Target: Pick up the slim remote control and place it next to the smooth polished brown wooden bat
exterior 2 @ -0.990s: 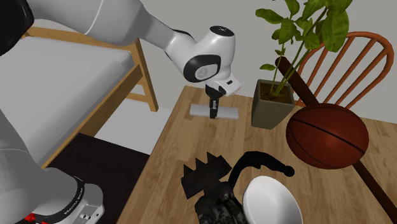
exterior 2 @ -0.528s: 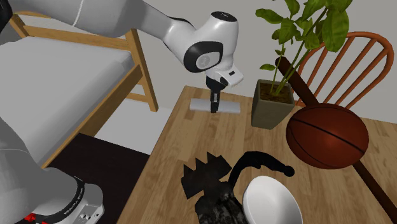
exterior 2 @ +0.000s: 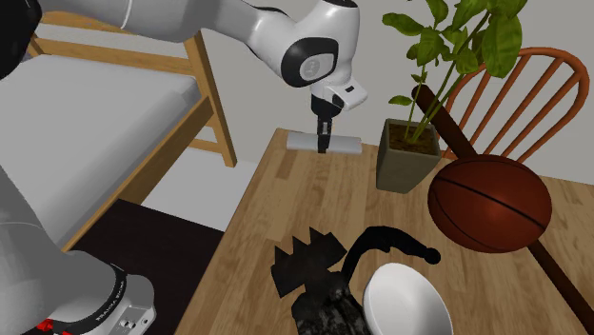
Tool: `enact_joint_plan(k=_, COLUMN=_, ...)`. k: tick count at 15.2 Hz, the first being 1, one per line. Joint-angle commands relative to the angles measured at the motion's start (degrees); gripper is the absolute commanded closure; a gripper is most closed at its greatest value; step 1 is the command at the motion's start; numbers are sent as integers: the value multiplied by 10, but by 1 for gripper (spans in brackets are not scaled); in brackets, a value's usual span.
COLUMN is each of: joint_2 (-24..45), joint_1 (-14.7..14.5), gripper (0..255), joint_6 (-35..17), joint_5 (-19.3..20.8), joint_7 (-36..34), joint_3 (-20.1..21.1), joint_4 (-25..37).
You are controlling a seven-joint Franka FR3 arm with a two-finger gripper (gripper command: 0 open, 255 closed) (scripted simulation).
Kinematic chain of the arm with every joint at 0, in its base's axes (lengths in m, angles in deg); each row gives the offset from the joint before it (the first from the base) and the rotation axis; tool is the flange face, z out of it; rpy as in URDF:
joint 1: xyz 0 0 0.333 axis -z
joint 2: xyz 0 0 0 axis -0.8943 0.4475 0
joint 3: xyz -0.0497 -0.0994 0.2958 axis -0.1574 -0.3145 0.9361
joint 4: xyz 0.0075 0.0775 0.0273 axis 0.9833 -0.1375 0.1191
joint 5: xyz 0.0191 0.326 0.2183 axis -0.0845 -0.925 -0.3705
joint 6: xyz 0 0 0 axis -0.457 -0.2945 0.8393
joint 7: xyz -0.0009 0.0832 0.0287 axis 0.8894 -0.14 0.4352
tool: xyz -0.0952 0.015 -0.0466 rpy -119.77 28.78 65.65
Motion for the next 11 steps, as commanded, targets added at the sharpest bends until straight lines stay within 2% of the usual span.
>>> enact_joint_plan(k=1, joint_2=40, joint_1=-3, gripper=255, joint_6=22, joint_5=-8, joint_7=-11, joint_3=7, joint_4=61)
enact_joint_plan(k=7, joint_2=160, joint_1=-9, gripper=255, joint_6=91, joint_5=-23, joint_7=-48, joint_3=26, joint_4=249)
enact_joint_plan(k=11, joint_2=265, joint_1=-5, gripper=255, joint_6=161, joint_5=-31, joint_7=-76, joint_3=38, joint_4=425)
